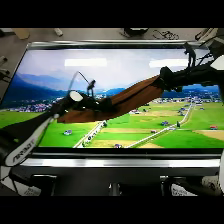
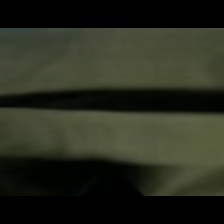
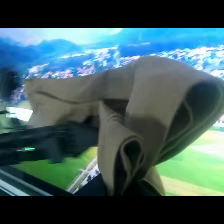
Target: Fold the shirts.
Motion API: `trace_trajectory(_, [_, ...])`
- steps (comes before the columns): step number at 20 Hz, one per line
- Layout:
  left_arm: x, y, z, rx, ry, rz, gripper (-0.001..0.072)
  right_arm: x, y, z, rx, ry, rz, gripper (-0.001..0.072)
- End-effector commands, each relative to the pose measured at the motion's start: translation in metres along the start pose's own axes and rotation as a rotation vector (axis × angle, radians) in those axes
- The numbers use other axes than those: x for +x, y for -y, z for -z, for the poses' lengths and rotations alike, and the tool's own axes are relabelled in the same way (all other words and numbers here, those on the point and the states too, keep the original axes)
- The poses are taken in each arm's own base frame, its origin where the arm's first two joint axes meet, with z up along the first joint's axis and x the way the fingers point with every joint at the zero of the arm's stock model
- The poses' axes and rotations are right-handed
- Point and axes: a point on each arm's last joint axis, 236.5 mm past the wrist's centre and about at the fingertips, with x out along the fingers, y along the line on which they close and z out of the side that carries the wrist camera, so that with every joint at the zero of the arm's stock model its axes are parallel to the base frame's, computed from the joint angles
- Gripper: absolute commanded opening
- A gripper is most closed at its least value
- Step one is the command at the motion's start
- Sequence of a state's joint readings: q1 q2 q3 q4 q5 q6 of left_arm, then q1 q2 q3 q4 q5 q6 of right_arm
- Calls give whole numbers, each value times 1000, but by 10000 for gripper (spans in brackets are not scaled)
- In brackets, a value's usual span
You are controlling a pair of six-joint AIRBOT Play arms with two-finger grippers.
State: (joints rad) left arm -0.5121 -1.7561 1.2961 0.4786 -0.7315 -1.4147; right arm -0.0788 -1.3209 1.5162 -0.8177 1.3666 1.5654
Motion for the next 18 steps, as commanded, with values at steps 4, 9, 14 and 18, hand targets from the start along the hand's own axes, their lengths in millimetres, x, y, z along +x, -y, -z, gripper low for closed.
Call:
trace_trajectory(4, [59,67,9,-52,75,237,24,-39,-22,18,-38,43,52,17])
trace_trajectory(9, [-126,82,-109,222,386,155,24,33,-42,-2,-13,23,-75,17])
trace_trajectory(14, [-374,105,-152,332,810,109,24,179,-112,37,58,-108,-303,18])
trace_trajectory(18, [-466,131,-112,426,942,87,25,268,-139,83,201,-179,-397,19])
